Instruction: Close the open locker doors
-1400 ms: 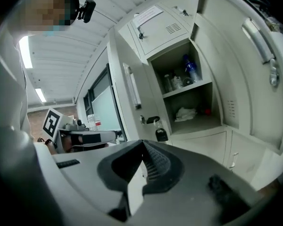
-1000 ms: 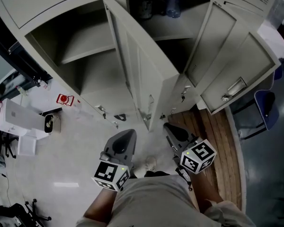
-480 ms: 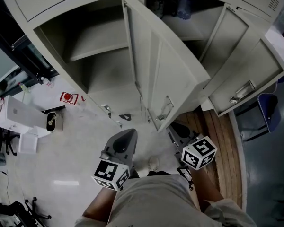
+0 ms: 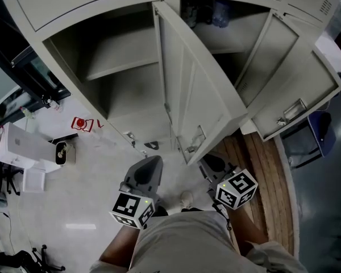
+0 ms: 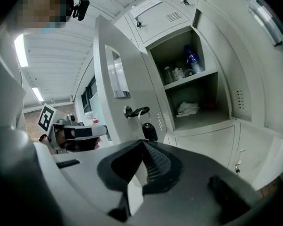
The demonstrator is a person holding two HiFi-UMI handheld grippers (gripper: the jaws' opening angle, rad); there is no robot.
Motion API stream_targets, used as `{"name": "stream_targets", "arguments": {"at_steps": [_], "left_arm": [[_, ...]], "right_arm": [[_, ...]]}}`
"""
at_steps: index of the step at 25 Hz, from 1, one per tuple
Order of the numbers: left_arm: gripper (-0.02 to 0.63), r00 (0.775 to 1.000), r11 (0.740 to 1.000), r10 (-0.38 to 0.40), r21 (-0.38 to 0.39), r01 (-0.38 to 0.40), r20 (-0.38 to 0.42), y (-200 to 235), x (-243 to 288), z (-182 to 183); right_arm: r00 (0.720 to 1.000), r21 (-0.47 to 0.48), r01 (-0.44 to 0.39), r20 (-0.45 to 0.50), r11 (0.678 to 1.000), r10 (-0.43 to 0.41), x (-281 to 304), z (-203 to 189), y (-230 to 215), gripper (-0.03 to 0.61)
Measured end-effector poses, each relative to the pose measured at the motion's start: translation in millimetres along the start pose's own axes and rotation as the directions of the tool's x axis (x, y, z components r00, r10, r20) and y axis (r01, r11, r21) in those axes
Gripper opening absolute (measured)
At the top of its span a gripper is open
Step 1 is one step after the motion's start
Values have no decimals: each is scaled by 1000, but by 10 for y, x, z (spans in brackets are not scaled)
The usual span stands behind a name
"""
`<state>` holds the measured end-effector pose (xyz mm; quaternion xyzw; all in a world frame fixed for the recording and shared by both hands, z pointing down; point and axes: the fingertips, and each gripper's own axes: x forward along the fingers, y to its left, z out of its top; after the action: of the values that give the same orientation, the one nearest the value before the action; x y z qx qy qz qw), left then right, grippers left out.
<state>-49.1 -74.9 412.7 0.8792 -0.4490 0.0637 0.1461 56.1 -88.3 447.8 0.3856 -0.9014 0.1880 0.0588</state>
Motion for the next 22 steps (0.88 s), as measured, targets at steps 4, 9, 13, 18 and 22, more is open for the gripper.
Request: {"name": "stream_targets", "arguments": {"at_steps": [4, 9, 13, 18, 22], "left_arm": [[15, 1000, 1000, 2, 0, -2, 6, 120, -34, 36], [15, 1000, 1000, 10, -2, -10, 20, 288, -99, 96], [15, 1000, 1000, 16, -4, -16, 18, 449, -178, 89], [15, 1000, 1000, 22, -5, -22, 17, 646, -266, 103], [15, 999, 1000, 29, -5, -29, 18, 808, -347, 117]], "right_arm": [[1000, -5, -17, -10, 1000, 17, 94, -28, 151, 28], [999, -5, -37, -19, 999, 37, 236, -68, 340, 28], [998, -12, -55, -22, 998, 55, 383, -72, 495, 28], [997, -9, -69, -17, 998, 69, 581, -68, 665, 28], [996, -15, -82, -20, 997, 82, 732, -65, 801, 28]]}}
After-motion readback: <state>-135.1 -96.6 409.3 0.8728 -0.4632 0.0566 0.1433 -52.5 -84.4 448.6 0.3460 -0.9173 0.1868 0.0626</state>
